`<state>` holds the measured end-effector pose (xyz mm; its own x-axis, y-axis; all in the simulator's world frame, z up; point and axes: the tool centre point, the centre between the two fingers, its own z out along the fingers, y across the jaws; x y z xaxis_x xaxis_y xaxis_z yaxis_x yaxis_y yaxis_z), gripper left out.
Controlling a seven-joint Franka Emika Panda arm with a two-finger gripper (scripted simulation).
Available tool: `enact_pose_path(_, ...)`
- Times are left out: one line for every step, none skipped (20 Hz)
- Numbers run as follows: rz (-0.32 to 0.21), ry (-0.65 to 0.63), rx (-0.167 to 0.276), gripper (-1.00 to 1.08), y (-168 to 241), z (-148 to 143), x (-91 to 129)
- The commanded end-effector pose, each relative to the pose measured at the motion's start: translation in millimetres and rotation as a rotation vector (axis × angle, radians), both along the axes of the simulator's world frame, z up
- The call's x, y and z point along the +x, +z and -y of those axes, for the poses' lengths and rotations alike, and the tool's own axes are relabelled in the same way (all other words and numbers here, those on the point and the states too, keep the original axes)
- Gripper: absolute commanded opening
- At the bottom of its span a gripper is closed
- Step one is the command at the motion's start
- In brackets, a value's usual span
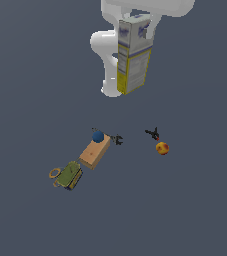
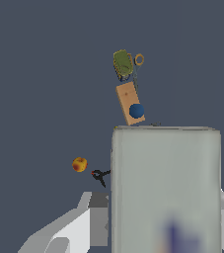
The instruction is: Pick up a designated object from a clutter of objects.
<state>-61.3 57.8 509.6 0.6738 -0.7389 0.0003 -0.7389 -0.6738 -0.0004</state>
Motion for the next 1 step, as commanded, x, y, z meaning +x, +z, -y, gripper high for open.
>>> enact_pose_path(0.000, 0.000, 0.000, -1.00, -1.1, -0.1, 0.7)
